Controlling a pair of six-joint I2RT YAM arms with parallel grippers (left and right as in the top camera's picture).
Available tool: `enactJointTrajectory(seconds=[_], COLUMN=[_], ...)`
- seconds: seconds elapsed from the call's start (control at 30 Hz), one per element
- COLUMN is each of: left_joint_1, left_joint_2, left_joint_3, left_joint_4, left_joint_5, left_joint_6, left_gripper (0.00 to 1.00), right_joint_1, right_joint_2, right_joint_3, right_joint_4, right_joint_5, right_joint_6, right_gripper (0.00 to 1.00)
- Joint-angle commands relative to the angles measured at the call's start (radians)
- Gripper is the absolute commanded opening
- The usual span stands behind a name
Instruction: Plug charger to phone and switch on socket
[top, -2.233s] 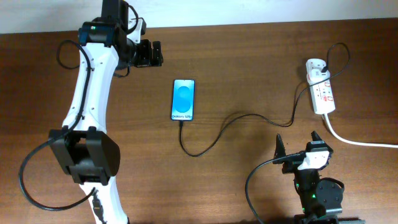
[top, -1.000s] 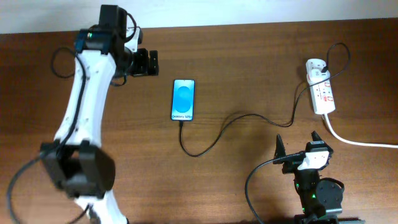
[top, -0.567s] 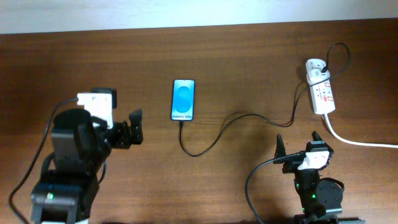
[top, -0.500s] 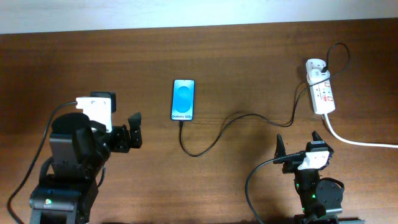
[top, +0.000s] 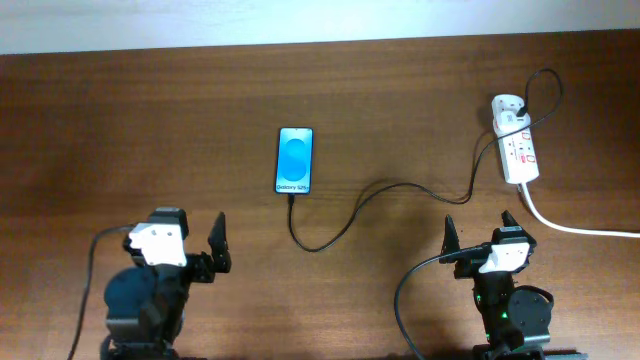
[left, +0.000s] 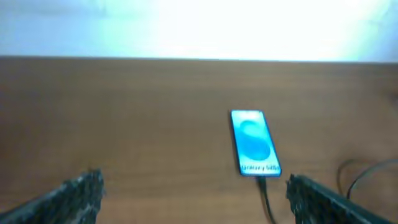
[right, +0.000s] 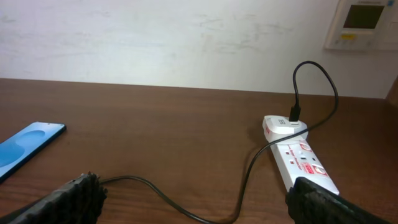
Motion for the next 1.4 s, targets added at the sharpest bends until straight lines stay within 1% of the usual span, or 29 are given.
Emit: enactJointTrajectory(seconds=[0.0, 0.03, 0.13, 0.2, 0.33, 0.4, 0.47, 0.57, 0.6, 0.7, 0.97, 1.03, 1.37], left_joint_1=[0.007, 0.007, 0.007, 0.007, 0.007, 0.008, 0.008, 0.008, 0.008, 0.008, 0.008, 0.008, 0.008], left_joint_2=[-0.108, -0.143, -0.255, -0.317, -0.403, -0.406, -0.406, -0.406, -0.406, -0.406, -0.406, -0.406, -0.406], left_joint_3=[-0.138, -0.177, -0.300, -0.365, -0.424, -0.469, -0.491, -0.491, -0.491, -0.491, -0.491, -0.490, -0.490], left_joint_4=[0.089, 0.119, 0.272, 0.339, 0.353, 0.439, 0.489, 0.484, 0.464, 0.340, 0.339, 0.338, 0.338], left_joint_5=[-0.010, -0.011, -0.011, -0.030, -0.119, -0.143, -0.170, -0.248, -0.250, -0.250, -0.245, -0.227, -0.220], left_joint_6=[0.016, 0.016, 0.016, 0.016, 0.016, 0.016, 0.016, 0.016, 0.016, 0.016, 0.019, 0.074, 0.057], left_gripper=[0.99, 0.99, 0.99, 0.99, 0.99, 0.99, 0.99, 0.99, 0.99, 0.99, 0.99, 0.99, 0.99], right_joint_1=[0.006, 0.006, 0.006, 0.006, 0.006, 0.006, 0.006, 0.006, 0.006, 0.006, 0.006, 0.006, 0.006], right_joint_2=[-0.008, -0.008, -0.008, -0.008, -0.008, -0.008, -0.008, -0.008, -0.008, -0.008, -0.008, -0.008, -0.008], right_joint_3=[-0.005, -0.005, -0.005, -0.005, -0.005, -0.005, -0.005, -0.005, -0.005, -0.005, -0.005, -0.005, -0.005], right_joint_4=[-0.006, -0.006, -0.006, -0.006, -0.006, -0.006, -0.006, -0.006, -0.006, -0.006, -0.006, -0.006, -0.006], right_joint_5=[0.012, 0.012, 0.012, 0.012, 0.012, 0.012, 0.012, 0.012, 0.012, 0.012, 0.012, 0.012, 0.012], right_joint_6=[0.007, 0.007, 0.007, 0.007, 0.007, 0.007, 0.007, 0.007, 0.007, 0.007, 0.007, 0.007, 0.007], right_gripper=[0.98, 0.98, 0.98, 0.98, 0.98, 0.98, 0.98, 0.98, 0.98, 0.98, 0.99, 0.99, 0.99])
